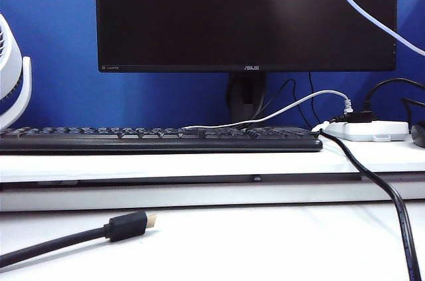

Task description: Pick up the Type-C charging cable and the charging base, insert one end of the Type-C charger into the corresponding slot on the base, and finally place the plugged-in charger back on the table.

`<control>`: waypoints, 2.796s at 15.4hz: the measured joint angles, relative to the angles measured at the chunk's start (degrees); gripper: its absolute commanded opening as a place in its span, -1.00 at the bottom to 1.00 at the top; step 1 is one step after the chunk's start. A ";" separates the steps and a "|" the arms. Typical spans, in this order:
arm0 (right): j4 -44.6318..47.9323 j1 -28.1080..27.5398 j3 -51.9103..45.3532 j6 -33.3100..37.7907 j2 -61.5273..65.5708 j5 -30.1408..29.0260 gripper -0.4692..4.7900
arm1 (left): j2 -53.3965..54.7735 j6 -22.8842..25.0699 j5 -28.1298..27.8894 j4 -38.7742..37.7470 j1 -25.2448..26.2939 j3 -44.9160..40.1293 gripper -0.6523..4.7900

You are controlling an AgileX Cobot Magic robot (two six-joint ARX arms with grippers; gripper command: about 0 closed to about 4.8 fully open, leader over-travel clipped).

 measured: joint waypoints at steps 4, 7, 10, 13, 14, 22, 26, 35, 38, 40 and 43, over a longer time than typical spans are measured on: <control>-2.75 -2.43 -0.20 0.13 -1.75 1.64 0.22 | -0.15 5.03 -0.74 -6.05 -0.02 0.13 -0.78; -3.19 -3.50 -0.13 0.17 -2.64 3.21 0.22 | 0.37 8.57 -6.95 -14.49 -0.04 0.15 -0.78; -3.65 -4.07 -0.17 0.15 -3.45 2.99 0.23 | 3.52 8.98 -18.97 -24.15 -0.02 0.15 -0.78; -3.54 -3.96 -0.15 0.15 -4.42 3.15 0.23 | 8.55 8.76 -25.24 -31.06 -0.04 0.09 -0.78; -3.50 -3.98 -0.15 0.17 -4.83 2.97 0.23 | 12.55 8.41 -25.62 -34.67 -0.48 0.09 -0.78; -4.28 -3.98 -0.17 0.42 -5.86 2.97 0.22 | 38.01 5.25 -40.44 -39.58 -6.93 0.07 -0.07; -6.47 -3.98 -0.17 0.50 -6.64 2.95 0.21 | 38.12 5.22 -48.76 -35.93 -10.40 0.20 0.67; -11.19 -3.98 -0.17 -2.73 -11.37 11.34 -0.84 | 20.20 5.14 -48.74 -37.66 -10.43 0.37 -0.78; -17.42 -3.98 -0.20 -6.91 -14.93 22.08 -0.84 | 10.03 5.16 -48.76 -37.66 -10.43 0.35 -0.78; -24.26 -3.98 -0.20 -10.05 -18.64 29.70 -0.84 | 2.19 6.71 -48.81 -37.66 -10.43 0.42 -0.78; -30.69 -3.98 -0.22 -11.47 -23.02 34.93 -0.84 | -8.09 8.44 -49.81 -37.70 -10.43 0.42 -0.78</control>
